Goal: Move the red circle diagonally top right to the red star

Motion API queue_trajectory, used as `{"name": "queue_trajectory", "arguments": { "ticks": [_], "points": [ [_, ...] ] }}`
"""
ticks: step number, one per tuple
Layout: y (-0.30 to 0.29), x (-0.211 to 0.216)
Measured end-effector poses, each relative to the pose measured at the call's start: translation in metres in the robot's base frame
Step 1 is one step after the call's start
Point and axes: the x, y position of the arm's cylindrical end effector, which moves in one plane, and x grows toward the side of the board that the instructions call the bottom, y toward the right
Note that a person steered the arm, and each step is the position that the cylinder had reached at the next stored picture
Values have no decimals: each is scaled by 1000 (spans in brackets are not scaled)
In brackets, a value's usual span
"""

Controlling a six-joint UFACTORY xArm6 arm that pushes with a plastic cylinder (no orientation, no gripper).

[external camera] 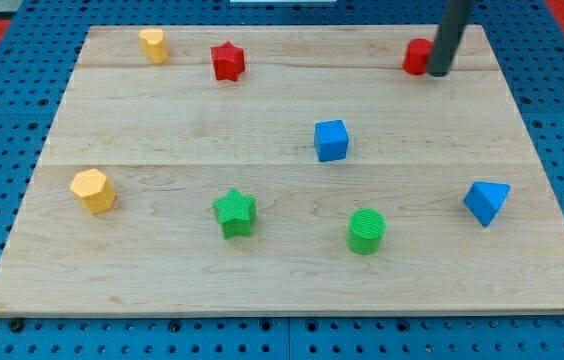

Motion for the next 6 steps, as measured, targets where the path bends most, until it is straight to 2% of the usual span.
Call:
{"name": "queue_trajectory", "arguments": {
  "ticks": [1, 2, 4, 6],
  "points": [
    [27, 4],
    [57, -12],
    [-62, -33],
    [-99, -38]
  ]
}}
